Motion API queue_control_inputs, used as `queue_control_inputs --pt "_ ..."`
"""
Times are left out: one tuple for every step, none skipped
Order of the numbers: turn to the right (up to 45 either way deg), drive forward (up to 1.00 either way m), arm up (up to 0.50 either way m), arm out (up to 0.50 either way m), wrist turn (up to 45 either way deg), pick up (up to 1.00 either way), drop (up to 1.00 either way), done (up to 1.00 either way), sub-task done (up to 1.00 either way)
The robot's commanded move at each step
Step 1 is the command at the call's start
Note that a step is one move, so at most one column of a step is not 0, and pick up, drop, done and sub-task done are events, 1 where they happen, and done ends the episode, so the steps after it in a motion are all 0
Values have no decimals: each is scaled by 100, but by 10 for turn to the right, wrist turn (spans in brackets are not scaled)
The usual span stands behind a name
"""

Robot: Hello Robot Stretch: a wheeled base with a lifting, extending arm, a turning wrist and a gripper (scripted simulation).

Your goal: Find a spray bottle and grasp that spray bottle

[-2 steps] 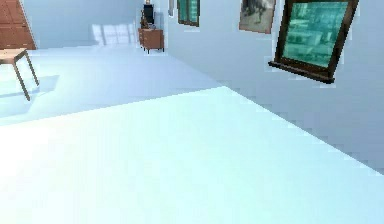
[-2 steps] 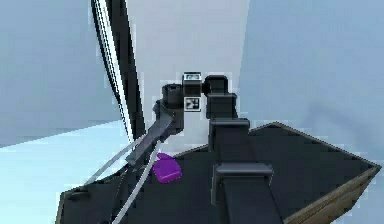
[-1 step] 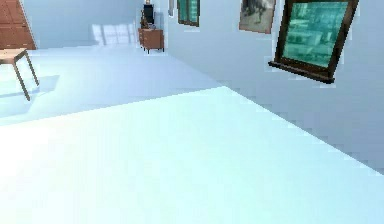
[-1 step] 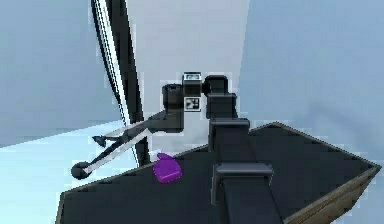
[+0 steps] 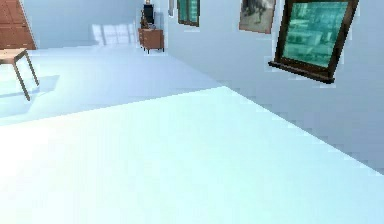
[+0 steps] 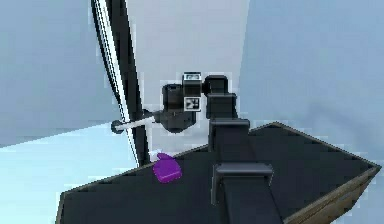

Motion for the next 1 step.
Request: queue_control_inputs --pt "0 0 0 0 150 0 0 0 0"
